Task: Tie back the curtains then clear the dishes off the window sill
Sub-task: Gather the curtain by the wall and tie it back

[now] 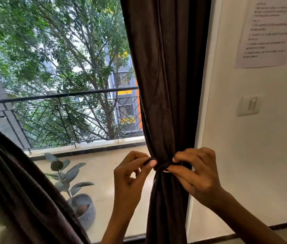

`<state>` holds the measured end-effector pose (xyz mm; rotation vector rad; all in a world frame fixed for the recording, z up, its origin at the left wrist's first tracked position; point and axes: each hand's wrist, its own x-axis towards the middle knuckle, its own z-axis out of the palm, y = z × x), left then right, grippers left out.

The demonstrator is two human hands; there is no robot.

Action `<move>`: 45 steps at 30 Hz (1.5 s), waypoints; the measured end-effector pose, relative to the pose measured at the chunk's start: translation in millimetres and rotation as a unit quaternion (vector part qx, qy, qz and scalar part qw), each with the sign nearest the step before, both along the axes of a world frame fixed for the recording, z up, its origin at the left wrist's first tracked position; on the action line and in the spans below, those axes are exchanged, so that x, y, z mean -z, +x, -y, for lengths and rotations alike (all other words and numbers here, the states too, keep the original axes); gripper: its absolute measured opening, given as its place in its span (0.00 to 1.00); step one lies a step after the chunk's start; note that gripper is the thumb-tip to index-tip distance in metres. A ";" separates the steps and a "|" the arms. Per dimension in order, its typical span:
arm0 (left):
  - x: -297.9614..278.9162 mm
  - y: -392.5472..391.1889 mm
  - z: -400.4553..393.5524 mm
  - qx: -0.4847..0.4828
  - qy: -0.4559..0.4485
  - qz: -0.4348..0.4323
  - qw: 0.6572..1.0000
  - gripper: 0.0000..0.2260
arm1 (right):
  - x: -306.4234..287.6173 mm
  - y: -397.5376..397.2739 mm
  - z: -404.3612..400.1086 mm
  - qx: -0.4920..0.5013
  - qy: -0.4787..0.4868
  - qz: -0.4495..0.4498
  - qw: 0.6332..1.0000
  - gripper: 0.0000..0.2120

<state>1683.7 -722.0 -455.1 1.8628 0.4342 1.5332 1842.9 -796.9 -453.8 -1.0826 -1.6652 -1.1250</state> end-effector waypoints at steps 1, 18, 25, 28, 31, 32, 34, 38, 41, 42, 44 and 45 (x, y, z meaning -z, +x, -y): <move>0.6 1.0 2.4 -0.017 -0.017 0.030 0.999 0.05 | -0.4 -1.6 -0.1 -0.009 -0.011 -0.021 1.000 0.02; 4.9 12.3 -29.1 -0.170 -0.198 0.196 0.945 0.04 | 3.1 -5.5 10.7 -0.131 -0.178 -0.357 0.908 0.05; -4.7 9.2 -17.2 0.036 -0.196 0.130 0.971 0.05 | 7.3 -10.2 -1.7 -0.049 -0.180 -0.289 0.939 0.13; -5.4 10.6 -18.4 0.020 -0.147 0.112 0.983 0.07 | 5.1 -14.6 -5.0 -0.051 -0.223 -0.250 0.941 0.16; -6.4 9.1 -27.5 -0.015 -0.161 0.137 0.977 0.06 | -3.7 -12.2 -2.6 -0.104 -0.273 -0.211 0.933 0.19; -6.8 7.2 -31.6 -0.022 -0.180 0.150 0.972 0.08 | -6.8 -9.8 -1.3 -0.134 -0.301 -0.217 0.919 0.20; -6.1 3.0 -39.9 -0.030 -0.205 0.155 0.966 0.15 | -11.1 -1.8 -1.2 -0.174 -0.346 -0.232 0.892 0.12; 0.0 0.3 -49.6 -0.043 -0.247 0.165 0.954 0.14 | -5.6 15.8 -12.8 -0.175 -0.302 -0.294 0.890 0.01; 5.3 2.7 -53.9 -0.064 -0.264 0.171 0.947 0.15 | 2.3 21.4 -23.3 -0.164 -0.251 -0.338 0.892 0.04; 5.8 3.5 -55.0 -0.071 -0.263 0.168 0.947 0.14 | 4.8 22.7 -26.6 -0.159 -0.241 -0.344 0.894 0.05; 4.8 3.7 -55.4 -0.081 -0.249 0.151 0.953 0.13 | 9.8 24.0 -33.5 -0.146 -0.227 -0.359 0.894 0.05; 3.7 3.0 -55.5 -0.081 -0.235 0.141 0.958 0.13 | 11.8 23.6 -36.9 -0.137 -0.221 -0.364 0.894 0.03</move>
